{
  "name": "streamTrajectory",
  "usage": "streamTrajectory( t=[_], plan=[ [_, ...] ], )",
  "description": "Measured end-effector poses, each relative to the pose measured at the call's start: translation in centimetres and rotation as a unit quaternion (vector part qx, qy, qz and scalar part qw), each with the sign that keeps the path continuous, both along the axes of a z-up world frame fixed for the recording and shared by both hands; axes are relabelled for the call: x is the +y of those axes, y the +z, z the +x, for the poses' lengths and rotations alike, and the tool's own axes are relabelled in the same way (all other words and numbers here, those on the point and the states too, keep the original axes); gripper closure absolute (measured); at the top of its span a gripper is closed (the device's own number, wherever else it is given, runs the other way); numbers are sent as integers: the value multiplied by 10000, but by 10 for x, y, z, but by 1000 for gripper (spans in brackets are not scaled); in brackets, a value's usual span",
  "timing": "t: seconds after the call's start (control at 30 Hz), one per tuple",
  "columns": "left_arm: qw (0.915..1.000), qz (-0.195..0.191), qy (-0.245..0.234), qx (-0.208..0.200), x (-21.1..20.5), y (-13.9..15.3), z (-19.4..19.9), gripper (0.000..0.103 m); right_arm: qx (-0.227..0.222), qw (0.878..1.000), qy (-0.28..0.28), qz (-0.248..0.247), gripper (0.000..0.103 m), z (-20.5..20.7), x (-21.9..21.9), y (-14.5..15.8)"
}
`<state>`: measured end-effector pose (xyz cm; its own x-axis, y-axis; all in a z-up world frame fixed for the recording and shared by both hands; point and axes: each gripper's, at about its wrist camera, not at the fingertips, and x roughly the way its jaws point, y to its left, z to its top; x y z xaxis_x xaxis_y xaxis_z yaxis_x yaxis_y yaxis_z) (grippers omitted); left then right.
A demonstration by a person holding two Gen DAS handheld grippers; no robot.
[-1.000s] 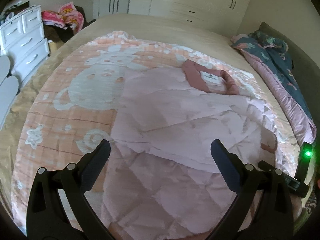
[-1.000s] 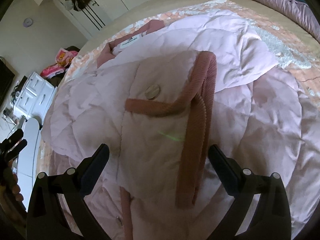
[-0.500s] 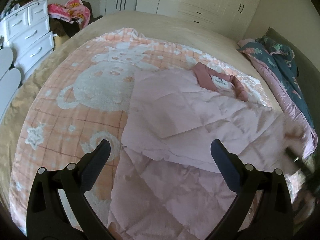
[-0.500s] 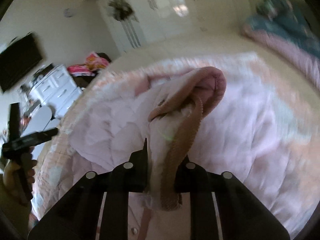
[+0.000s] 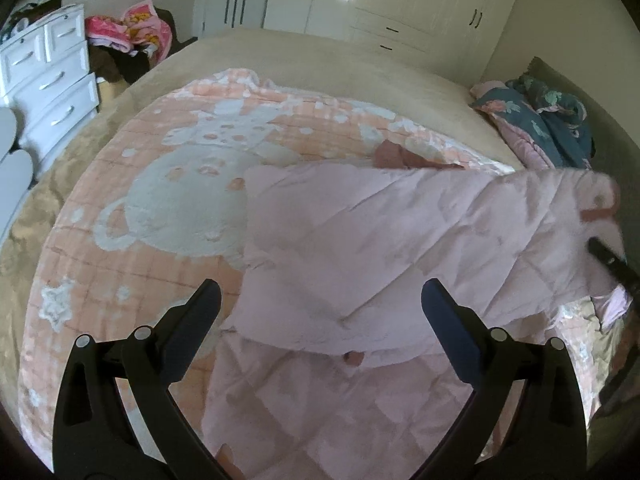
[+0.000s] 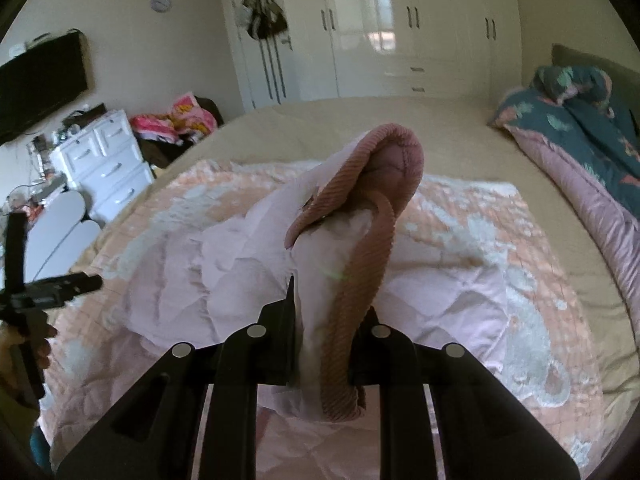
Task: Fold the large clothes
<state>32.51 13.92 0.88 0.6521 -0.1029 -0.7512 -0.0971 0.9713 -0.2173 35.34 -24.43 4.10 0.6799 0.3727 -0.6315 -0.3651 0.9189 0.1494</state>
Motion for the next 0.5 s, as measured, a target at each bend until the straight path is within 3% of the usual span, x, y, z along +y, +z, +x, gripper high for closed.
streamTrajectory(
  t=[0.17, 0.4, 0.5],
  plan=[
    [10000, -9, -91, -10, -15, -6, 13, 9, 359, 9991, -229, 33, 86, 8, -7, -29],
    [9995, -57, -281, 139, -38, -23, 30, 9, 555, 9978, -363, -21, 82, 11, -11, -48],
    [9989, -50, -367, 275, -46, -34, 37, 9, 681, 9967, -444, -45, 73, 11, -12, -52]
  ],
)
